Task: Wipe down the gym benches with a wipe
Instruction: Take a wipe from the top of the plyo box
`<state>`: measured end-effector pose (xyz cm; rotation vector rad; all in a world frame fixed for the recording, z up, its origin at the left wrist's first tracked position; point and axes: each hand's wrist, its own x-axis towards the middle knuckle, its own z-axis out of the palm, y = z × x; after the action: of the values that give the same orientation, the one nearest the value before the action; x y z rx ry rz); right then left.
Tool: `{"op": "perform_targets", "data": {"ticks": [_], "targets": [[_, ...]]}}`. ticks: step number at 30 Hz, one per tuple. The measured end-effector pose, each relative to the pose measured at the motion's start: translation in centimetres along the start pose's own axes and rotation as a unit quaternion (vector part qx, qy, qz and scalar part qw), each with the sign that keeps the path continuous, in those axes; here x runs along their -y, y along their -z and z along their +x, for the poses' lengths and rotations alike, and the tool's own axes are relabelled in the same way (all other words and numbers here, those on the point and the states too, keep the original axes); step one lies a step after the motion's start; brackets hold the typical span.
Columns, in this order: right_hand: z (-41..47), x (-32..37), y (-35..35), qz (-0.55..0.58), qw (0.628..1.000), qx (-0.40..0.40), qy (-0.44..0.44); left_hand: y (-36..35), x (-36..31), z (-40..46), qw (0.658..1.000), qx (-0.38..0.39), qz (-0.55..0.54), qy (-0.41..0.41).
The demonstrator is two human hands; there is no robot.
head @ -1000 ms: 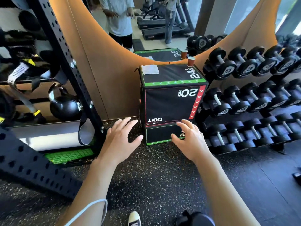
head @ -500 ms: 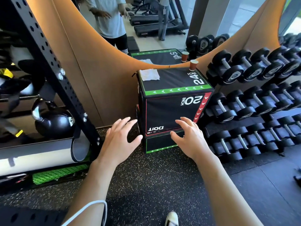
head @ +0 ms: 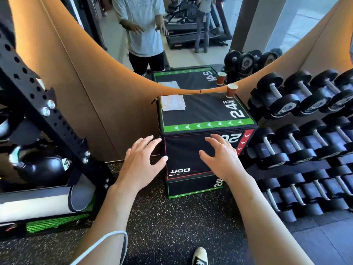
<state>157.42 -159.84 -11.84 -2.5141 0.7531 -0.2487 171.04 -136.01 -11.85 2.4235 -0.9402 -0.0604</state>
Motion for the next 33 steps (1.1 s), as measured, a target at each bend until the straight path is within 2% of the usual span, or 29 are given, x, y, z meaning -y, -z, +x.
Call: {"op": "perform_targets", "data": {"ticks": [7,15,21,33], "targets": [[7.5,-5.1,1.7,0.017,1.000,0.009,0.018,-3.2,-2.9,7.0,1.000,-0.007,0.011,0.017],[13.7,-7.9,0.2,0.039,0.999,0.032,0.009,-5.6,-1.9,12.2,0.999,-0.003,0.017,0.036],[18.9,-7.1,-2.1,0.030,0.999,0.045,0.005,-6.7,0.8,17.4,1.000,-0.003,0.007,0.022],[33.0,-1.2,-6.4,-0.012,0.999,0.034,0.002,-6.0,10.2,32.2,0.996,0.002,0.033,-0.082]]}}
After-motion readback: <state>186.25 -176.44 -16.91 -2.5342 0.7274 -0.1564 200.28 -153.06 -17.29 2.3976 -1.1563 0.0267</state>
